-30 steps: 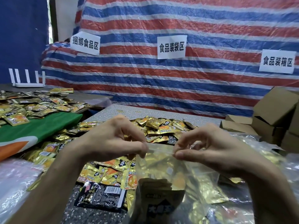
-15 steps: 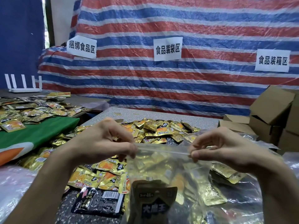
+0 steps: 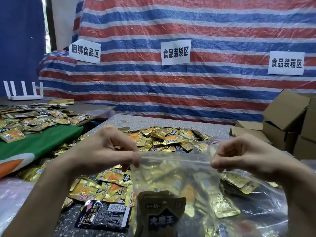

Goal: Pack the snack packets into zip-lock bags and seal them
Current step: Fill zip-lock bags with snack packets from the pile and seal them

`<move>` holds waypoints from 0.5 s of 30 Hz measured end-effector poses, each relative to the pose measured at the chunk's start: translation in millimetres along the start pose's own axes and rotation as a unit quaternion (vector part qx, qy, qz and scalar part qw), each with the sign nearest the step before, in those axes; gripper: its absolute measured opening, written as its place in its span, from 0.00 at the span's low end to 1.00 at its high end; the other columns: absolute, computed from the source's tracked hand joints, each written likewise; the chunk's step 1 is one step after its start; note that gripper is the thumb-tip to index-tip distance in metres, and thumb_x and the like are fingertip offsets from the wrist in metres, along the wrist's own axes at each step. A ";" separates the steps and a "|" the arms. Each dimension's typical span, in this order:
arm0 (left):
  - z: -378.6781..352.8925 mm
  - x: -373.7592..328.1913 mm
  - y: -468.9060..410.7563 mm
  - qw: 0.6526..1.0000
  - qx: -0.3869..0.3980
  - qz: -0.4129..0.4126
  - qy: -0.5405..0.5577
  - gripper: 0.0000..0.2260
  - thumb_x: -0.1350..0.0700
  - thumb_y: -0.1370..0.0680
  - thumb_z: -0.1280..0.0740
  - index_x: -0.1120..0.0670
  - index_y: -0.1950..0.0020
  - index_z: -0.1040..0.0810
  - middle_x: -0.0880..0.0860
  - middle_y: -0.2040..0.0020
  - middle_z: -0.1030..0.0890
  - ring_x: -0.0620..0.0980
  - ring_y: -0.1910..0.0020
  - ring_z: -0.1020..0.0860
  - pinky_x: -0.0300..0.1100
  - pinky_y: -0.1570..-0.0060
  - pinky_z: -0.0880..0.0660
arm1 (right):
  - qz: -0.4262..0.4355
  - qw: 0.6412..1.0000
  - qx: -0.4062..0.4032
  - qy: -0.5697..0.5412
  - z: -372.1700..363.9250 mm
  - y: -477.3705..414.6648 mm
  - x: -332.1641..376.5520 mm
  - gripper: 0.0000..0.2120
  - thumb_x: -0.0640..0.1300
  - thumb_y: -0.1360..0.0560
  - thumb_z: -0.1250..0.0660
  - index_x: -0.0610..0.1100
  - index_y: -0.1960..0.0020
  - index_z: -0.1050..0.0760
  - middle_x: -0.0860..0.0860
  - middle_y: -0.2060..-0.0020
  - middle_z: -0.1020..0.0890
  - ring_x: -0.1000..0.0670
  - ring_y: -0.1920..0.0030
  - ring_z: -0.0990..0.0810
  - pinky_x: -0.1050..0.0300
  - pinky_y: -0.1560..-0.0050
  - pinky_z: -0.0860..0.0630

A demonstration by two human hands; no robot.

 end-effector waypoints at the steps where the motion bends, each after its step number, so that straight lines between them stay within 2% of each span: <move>1: -0.2 -0.7 0.2 1.000 -0.001 -0.001 -0.001 0.11 0.44 0.28 0.31 0.48 0.63 0.14 0.44 0.70 0.20 0.41 0.69 0.23 0.34 0.67 0.30 | -0.008 1.000 -0.010 0.008 0.7 0.0 -1.3 0.26 0.65 0.42 0.21 0.42 0.61 0.15 0.45 0.67 0.16 0.51 0.66 0.21 0.57 0.61 0.25; 5: -3.5 -3.0 -0.4 1.000 -0.011 0.004 -0.007 0.12 0.45 0.28 0.31 0.50 0.63 0.14 0.45 0.70 0.19 0.42 0.70 0.23 0.36 0.68 0.28 | -0.028 0.998 -0.028 0.052 4.8 2.9 -4.5 0.28 0.69 0.45 0.22 0.44 0.64 0.16 0.46 0.70 0.17 0.52 0.68 0.22 0.58 0.63 0.25; 10: -3.1 -6.1 -0.2 0.999 -0.028 0.003 -0.021 0.11 0.46 0.28 0.31 0.50 0.63 0.14 0.46 0.71 0.20 0.42 0.71 0.24 0.38 0.69 0.29 | -0.003 0.997 -0.070 0.039 5.2 9.0 5.3 0.25 0.64 0.46 0.20 0.44 0.62 0.15 0.46 0.67 0.15 0.54 0.67 0.19 0.66 0.66 0.24; 13: -5.7 -6.6 -1.4 0.998 -0.033 0.019 -0.045 0.12 0.44 0.28 0.33 0.51 0.62 0.15 0.49 0.69 0.20 0.50 0.69 0.24 0.49 0.68 0.28 | 0.006 0.995 -0.070 0.072 -3.0 9.2 17.9 0.26 0.66 0.43 0.21 0.52 0.51 0.17 0.55 0.54 0.14 0.56 0.55 0.15 0.61 0.56 0.19; 15: -11.8 -9.5 -4.0 0.998 -0.026 0.018 -0.062 0.12 0.44 0.28 0.34 0.49 0.62 0.16 0.49 0.70 0.21 0.50 0.69 0.26 0.51 0.66 0.30 | 0.032 0.989 -0.065 0.132 -16.5 5.7 31.5 0.30 0.68 0.42 0.25 0.58 0.43 0.21 0.64 0.48 0.17 0.62 0.48 0.18 0.59 0.48 0.20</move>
Point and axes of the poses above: each hand's wrist, its own y-axis away from the middle knuckle, its own z-axis out of the back of the hand, x = y × z, the point moved 1 cm from there along -y, towards the middle knuckle
